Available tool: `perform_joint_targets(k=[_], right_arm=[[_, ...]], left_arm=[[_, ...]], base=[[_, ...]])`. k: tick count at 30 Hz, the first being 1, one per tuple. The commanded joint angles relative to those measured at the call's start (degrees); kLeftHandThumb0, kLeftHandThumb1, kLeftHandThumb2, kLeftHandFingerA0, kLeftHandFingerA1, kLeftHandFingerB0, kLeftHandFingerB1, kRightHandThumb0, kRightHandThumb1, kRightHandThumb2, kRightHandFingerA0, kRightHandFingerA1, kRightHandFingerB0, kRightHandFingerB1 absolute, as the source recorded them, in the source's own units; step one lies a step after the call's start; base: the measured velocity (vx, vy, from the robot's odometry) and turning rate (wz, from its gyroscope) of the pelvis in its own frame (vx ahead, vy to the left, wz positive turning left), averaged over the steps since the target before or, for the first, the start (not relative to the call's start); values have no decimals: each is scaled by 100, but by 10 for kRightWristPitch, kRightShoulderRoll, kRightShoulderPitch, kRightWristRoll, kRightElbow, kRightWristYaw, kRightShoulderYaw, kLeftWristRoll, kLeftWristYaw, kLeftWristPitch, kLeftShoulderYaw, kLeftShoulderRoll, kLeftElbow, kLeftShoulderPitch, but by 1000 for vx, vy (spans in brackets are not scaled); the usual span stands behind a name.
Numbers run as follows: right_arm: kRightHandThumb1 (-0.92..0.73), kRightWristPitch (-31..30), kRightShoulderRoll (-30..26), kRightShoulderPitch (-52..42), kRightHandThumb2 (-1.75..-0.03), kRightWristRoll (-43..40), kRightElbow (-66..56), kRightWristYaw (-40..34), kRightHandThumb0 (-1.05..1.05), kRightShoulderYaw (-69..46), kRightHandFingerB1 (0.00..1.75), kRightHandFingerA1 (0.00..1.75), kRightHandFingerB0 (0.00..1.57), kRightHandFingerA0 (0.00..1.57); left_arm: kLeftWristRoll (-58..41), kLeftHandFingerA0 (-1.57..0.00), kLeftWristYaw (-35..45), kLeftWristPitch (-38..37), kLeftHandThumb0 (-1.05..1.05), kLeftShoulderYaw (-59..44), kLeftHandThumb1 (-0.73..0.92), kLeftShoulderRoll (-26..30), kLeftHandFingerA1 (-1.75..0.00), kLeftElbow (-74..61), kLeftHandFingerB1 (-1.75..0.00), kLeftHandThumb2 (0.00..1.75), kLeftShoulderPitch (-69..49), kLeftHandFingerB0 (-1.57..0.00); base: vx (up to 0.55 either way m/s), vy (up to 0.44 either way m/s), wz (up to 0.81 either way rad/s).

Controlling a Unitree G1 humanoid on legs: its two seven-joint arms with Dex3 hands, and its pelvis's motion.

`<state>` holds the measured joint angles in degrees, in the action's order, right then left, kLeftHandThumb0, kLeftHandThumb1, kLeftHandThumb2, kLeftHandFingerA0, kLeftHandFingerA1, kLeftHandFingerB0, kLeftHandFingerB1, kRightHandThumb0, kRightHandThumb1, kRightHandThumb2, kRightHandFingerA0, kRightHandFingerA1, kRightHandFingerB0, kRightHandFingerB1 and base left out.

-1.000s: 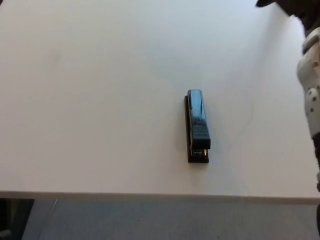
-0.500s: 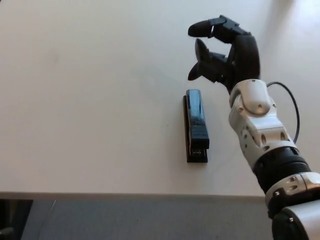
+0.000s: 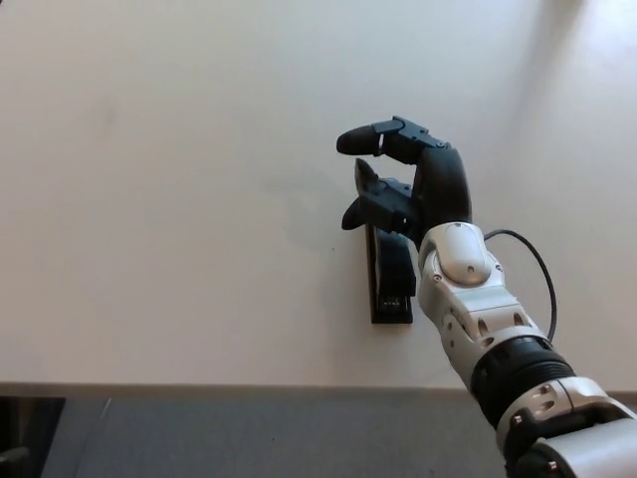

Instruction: The robot uses its right hand to press on the stapler that is in the middle of the desk

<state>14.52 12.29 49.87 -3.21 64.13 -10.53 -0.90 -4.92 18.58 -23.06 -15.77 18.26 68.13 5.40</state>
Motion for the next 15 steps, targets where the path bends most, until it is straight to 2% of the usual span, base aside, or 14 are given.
perform_joint_targets(k=[1,4,6,7,9,13,15], right_arm=[[-82,12,13,-13,-66,17,24,-19,-13,-1,117,123,79,118],[-81,14,9,-17,-64,24,35,-24,-16,0,118,127,77,119],[-76,6,7,-29,-81,13,44,-16,-8,-11,117,126,77,118],[-74,7,6,-35,-82,14,46,-13,-8,-11,117,125,77,118],[-79,14,3,-49,-74,16,51,-7,-11,-13,109,119,77,118],[-79,20,-1,-70,-76,26,62,-1,-8,-7,117,122,74,117],[-79,24,1,-87,-75,33,70,3,-11,1,115,121,76,118]], left_arm=[[-7,-25,3,-11,-66,-4,92,8,-35,0,-32,68,3,-25],[0,-27,-9,-8,-67,2,92,9,-34,0,-32,68,6,-26],[-2,-27,-9,-7,-65,0,91,8,-34,-1,-32,68,8,-26],[-4,-27,-7,-12,-65,-1,91,7,-35,0,-32,68,7,-27],[-2,-28,-10,-9,-66,1,91,8,-34,0,-32,68,9,-27],[1,-28,-14,-12,-64,4,92,8,-34,0,-32,68,7,-26],[-1,-27,-12,-7,-64,4,91,7,-34,0,-31,68,8,-24]], base=[[0,0,0],[0,0,0],[0,0,0],[0,0,0],[0,0,0],[0,0,0],[0,0,0]])
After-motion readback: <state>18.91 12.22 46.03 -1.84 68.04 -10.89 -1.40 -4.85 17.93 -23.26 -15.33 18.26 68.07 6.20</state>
